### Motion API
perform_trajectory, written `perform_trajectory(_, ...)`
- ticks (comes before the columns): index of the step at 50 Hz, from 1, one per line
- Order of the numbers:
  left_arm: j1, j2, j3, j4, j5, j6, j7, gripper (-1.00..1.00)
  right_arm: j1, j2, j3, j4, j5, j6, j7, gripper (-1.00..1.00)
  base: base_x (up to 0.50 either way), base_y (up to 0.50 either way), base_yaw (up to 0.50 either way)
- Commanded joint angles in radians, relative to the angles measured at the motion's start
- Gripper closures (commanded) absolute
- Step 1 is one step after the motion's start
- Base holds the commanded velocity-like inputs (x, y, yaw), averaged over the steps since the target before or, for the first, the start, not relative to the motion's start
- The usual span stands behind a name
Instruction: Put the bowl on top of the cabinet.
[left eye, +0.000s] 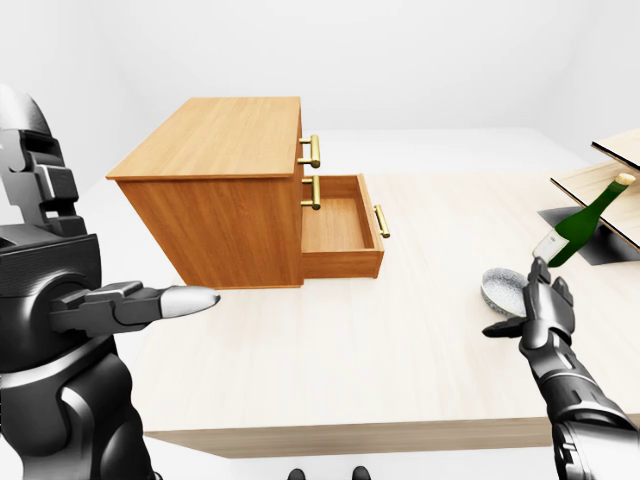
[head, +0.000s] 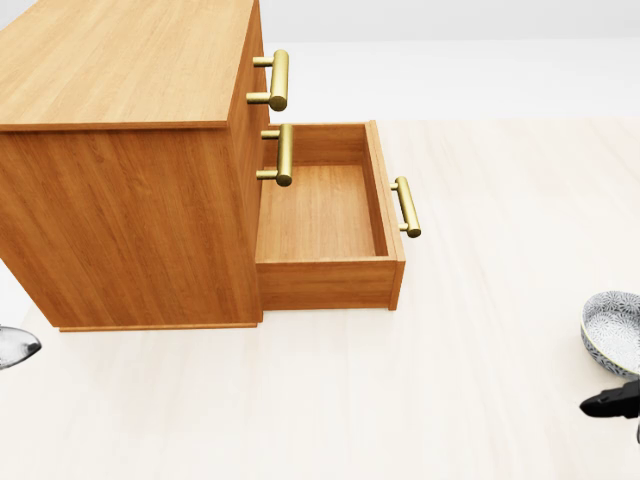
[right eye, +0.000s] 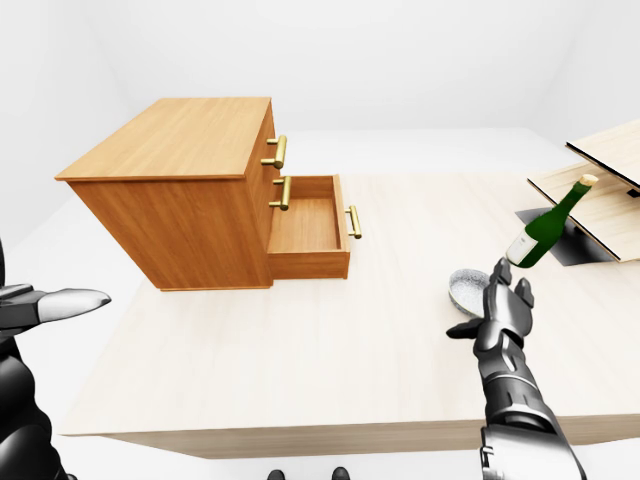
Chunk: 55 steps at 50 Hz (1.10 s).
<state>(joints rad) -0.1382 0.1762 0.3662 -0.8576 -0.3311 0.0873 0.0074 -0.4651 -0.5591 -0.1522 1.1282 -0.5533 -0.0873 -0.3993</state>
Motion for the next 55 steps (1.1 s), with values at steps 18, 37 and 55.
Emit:
perform_trajectory(18, 0.014, -0.013, -0.016, 0.005, 0.020, 0.000, -0.012, -1.00, -0.022, -0.008, 0.020, 0.077, 0.003, 0.000, -0.036, -1.00, 0.00, 0.00, 0.00)
perform_trajectory(37, 0.013, -0.015, -0.016, 0.005, 0.023, 0.000, -0.014, -1.00, -0.035, -0.006, 0.030, 0.107, 0.001, 0.000, -0.052, -1.00, 0.00, 0.00, 0.00)
perform_trajectory(55, 0.015, -0.017, -0.020, 0.008, 0.028, 0.000, -0.018, -1.00, -0.045, -0.015, 0.025, 0.073, -0.004, 0.000, -0.051, -1.00, 0.00, 0.00, 0.00)
